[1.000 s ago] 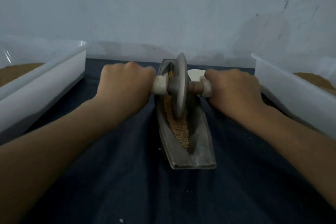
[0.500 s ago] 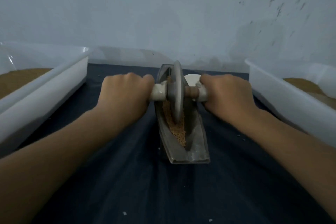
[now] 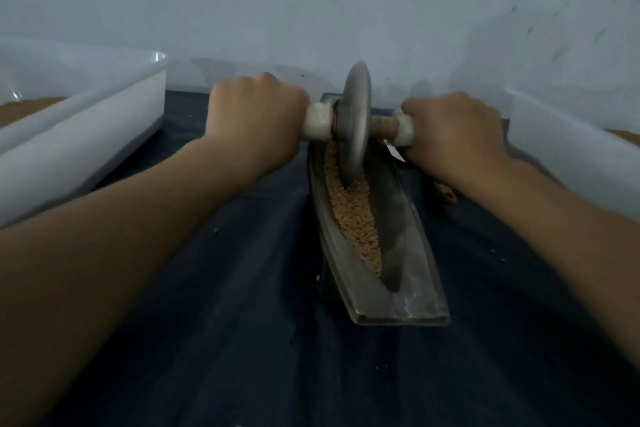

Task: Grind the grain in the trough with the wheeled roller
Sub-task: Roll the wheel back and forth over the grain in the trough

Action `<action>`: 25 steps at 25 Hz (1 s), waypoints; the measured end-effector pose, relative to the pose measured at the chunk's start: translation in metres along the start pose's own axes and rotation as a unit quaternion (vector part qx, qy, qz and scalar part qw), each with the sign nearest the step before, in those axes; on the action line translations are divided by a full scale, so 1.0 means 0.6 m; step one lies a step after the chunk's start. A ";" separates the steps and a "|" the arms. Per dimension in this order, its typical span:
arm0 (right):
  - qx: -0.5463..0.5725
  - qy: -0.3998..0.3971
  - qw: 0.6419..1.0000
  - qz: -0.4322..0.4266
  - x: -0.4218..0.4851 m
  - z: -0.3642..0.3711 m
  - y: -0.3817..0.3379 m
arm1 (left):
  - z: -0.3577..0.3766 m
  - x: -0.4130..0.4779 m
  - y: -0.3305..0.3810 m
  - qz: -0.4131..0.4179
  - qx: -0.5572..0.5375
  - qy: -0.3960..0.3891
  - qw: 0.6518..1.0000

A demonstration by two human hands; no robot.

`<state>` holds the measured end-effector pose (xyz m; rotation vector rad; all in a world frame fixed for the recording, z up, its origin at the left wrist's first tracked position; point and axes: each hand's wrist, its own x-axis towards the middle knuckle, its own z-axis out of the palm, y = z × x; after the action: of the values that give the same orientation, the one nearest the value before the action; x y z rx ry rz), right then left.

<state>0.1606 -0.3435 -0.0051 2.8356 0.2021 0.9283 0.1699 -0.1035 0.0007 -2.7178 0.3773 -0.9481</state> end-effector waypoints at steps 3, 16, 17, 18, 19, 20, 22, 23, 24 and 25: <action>-0.007 0.003 1.000 -0.001 0.030 0.013 0.003 | 0.008 0.024 0.002 -0.021 -0.013 -0.021 0.999; 0.041 0.010 0.997 -0.067 -0.109 -0.096 0.011 | -0.072 -0.099 -0.063 0.057 -0.026 -0.064 0.996; 0.033 0.004 0.998 -0.048 -0.094 -0.076 0.008 | -0.058 -0.082 -0.054 0.051 -0.009 -0.041 0.998; 0.019 -0.010 0.999 -0.026 -0.073 -0.056 0.006 | -0.041 -0.060 -0.044 0.038 0.007 -0.028 0.999; 0.003 -0.027 1.000 -0.005 -0.049 -0.036 0.006 | -0.025 -0.035 -0.035 0.017 0.014 -0.034 0.999; -0.009 -0.035 0.999 0.010 -0.023 -0.018 0.005 | -0.009 -0.009 -0.031 -0.003 0.010 -0.053 0.999; -0.022 -0.030 0.999 0.022 0.023 -0.001 0.001 | 0.016 0.033 -0.035 -0.022 -0.021 -0.100 0.995; -0.034 -0.019 0.999 0.017 0.039 -0.002 -0.001 | 0.026 0.041 -0.039 -0.028 -0.046 -0.118 0.992; -0.047 -0.008 0.999 0.003 0.046 -0.008 -0.004 | 0.031 0.038 -0.041 -0.031 -0.071 -0.131 0.988; -0.056 -0.005 0.998 -0.015 0.044 -0.018 -0.007 | 0.030 0.024 -0.043 -0.033 -0.091 -0.138 0.986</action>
<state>0.1750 -0.3336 0.0176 2.7267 0.1836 0.8909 0.1966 -0.0817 0.0031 -2.9909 0.3369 -0.5614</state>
